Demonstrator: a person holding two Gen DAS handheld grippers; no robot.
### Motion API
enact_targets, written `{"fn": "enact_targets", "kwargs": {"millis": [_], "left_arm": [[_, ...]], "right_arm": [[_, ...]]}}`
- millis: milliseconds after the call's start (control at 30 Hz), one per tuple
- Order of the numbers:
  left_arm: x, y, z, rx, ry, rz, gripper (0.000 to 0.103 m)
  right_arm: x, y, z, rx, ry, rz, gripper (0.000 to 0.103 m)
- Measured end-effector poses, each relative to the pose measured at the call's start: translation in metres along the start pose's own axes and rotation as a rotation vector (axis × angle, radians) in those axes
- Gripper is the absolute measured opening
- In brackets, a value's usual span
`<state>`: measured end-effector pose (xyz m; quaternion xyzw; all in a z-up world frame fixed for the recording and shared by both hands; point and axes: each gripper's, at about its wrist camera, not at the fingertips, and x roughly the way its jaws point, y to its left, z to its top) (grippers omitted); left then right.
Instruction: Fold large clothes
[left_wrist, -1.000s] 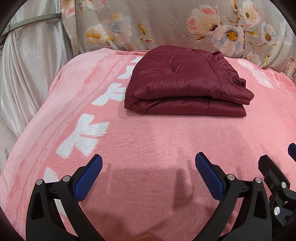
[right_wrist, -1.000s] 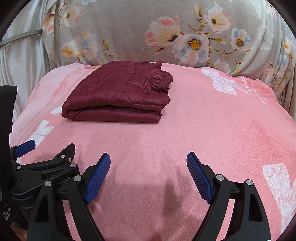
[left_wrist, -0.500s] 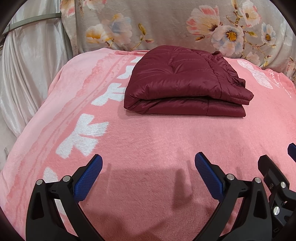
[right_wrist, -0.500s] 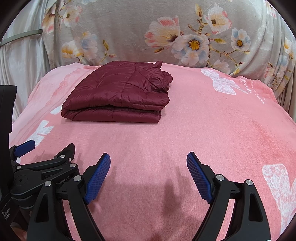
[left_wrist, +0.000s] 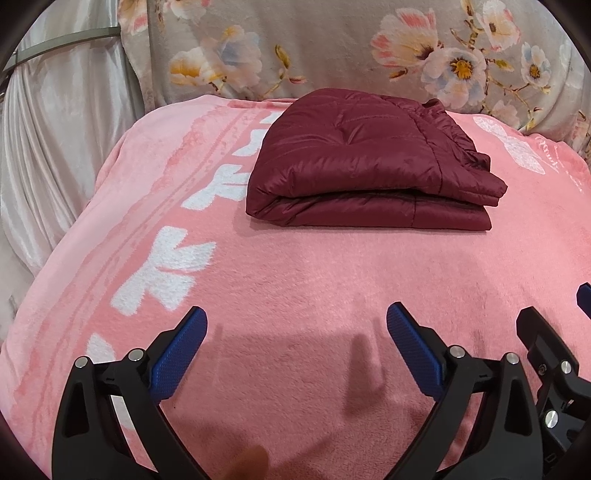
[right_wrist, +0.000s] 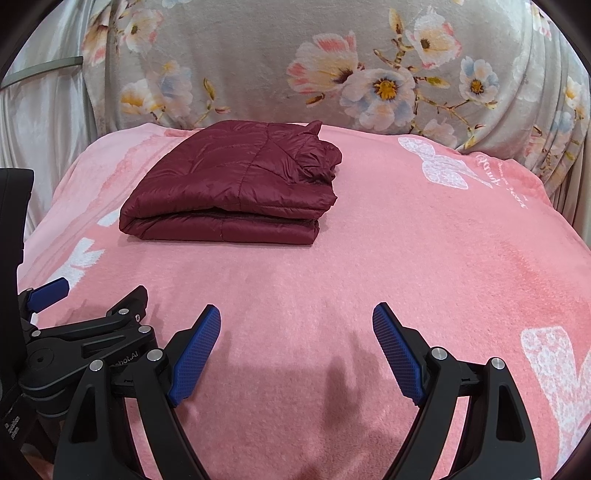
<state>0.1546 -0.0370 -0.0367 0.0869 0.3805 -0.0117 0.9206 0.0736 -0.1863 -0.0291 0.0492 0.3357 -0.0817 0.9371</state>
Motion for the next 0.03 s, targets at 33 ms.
{"fn": "enact_targets", "kwargs": {"millis": [33], "left_arm": [[-0.0009,-0.0007,-0.0003,0.0,-0.004,0.005,0.095]], "right_arm": [[0.0004,-0.0012,0.0001,-0.001,0.0,-0.001,0.083]]}}
